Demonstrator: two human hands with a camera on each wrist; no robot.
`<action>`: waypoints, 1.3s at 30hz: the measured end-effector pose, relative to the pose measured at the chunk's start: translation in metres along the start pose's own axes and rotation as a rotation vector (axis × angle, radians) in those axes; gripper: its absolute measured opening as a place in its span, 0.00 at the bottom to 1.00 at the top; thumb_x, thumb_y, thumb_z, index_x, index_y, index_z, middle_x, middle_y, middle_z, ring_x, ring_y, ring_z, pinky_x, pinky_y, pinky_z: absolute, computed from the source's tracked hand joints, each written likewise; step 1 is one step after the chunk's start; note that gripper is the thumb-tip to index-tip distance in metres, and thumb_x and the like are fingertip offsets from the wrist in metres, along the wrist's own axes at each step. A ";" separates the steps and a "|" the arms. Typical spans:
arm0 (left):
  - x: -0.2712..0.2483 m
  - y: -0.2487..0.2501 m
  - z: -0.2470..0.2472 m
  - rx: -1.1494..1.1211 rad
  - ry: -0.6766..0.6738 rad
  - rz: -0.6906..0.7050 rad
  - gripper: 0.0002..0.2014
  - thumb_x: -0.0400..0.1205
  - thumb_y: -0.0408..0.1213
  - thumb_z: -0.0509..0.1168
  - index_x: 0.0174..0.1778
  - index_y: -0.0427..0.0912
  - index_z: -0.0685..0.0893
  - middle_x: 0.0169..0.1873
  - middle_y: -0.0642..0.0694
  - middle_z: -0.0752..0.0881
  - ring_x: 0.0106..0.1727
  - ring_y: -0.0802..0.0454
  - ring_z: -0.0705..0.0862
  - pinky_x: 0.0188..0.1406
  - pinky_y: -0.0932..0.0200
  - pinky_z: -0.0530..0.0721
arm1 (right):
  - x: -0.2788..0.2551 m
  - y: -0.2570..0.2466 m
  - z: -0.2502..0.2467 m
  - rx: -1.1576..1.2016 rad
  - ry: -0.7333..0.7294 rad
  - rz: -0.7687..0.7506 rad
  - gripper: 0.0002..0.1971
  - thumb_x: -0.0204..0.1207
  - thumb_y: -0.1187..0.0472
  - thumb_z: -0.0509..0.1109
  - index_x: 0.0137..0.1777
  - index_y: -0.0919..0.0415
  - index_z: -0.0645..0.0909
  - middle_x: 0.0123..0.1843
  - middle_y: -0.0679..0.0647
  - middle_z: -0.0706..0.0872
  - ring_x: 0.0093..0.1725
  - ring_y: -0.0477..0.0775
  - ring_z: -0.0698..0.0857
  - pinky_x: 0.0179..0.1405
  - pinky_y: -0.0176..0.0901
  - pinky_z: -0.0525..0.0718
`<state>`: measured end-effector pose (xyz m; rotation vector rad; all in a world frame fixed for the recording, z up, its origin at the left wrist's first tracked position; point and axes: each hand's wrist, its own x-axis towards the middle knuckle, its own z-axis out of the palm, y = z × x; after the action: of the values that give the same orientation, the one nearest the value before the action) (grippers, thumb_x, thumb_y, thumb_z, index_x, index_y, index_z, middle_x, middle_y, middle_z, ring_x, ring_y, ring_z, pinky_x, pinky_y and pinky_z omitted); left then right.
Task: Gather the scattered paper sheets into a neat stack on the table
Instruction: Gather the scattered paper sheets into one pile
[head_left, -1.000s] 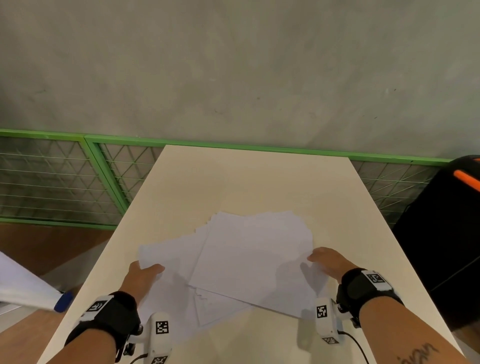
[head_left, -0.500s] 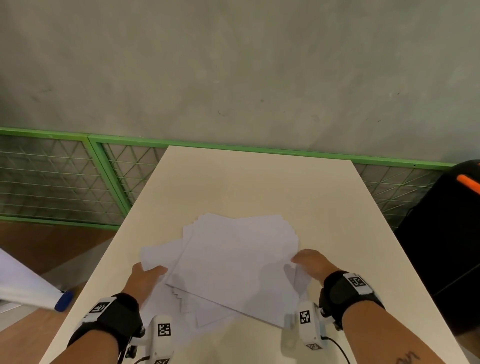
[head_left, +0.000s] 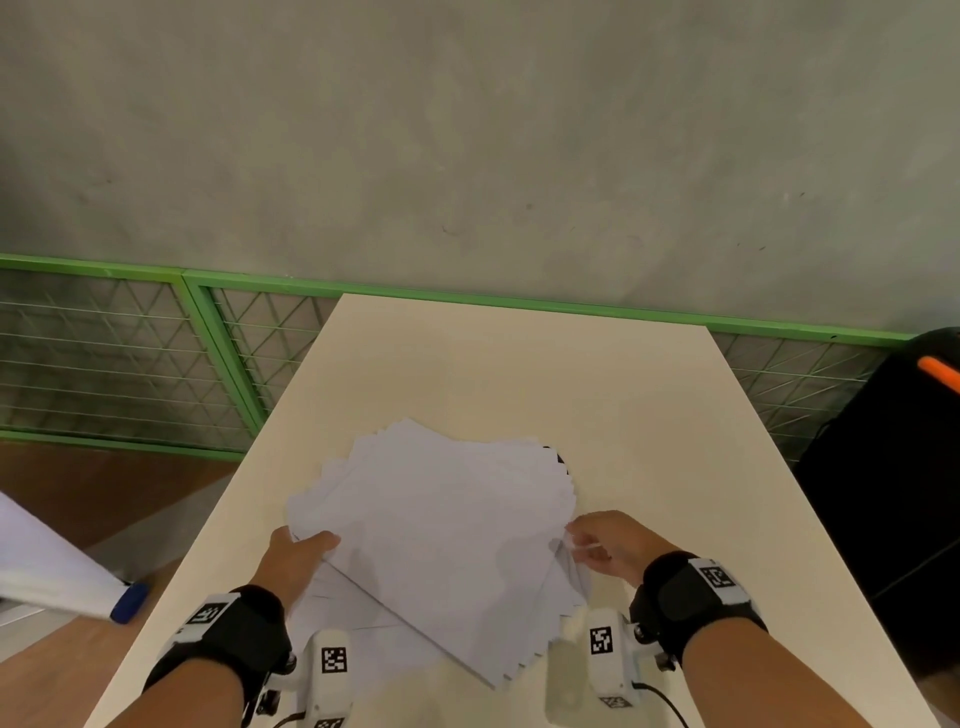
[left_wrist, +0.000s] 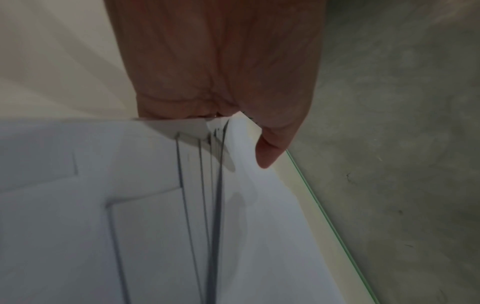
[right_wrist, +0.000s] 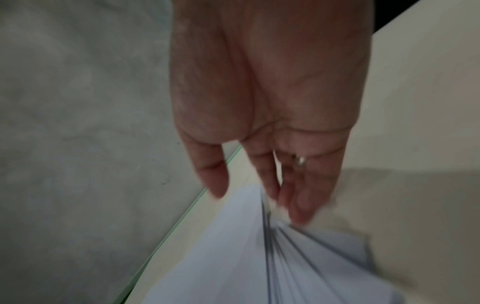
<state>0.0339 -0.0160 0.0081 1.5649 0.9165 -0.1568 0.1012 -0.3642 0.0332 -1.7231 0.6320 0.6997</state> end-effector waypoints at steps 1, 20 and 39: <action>-0.001 0.000 0.000 0.001 0.002 -0.002 0.33 0.76 0.33 0.69 0.75 0.32 0.62 0.62 0.37 0.74 0.66 0.35 0.75 0.68 0.41 0.72 | 0.000 0.001 0.001 0.006 0.033 -0.014 0.13 0.76 0.68 0.66 0.29 0.63 0.73 0.31 0.56 0.74 0.32 0.51 0.75 0.35 0.36 0.75; -0.014 -0.013 -0.008 -0.154 -0.120 -0.179 0.15 0.77 0.31 0.68 0.59 0.28 0.81 0.59 0.30 0.83 0.60 0.31 0.80 0.65 0.43 0.77 | -0.020 0.005 0.011 -0.032 0.034 -0.030 0.16 0.74 0.67 0.65 0.26 0.60 0.69 0.25 0.55 0.70 0.25 0.50 0.70 0.27 0.36 0.69; -0.044 -0.009 0.001 -0.112 -0.328 -0.200 0.11 0.79 0.32 0.66 0.55 0.33 0.82 0.52 0.30 0.87 0.51 0.32 0.85 0.44 0.46 0.83 | -0.033 0.023 0.012 -0.159 0.010 0.028 0.07 0.76 0.65 0.64 0.37 0.65 0.73 0.33 0.56 0.74 0.31 0.53 0.74 0.31 0.39 0.72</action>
<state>-0.0009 -0.0375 0.0269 1.2948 0.8041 -0.4818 0.0612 -0.3564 0.0398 -1.8682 0.6217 0.7788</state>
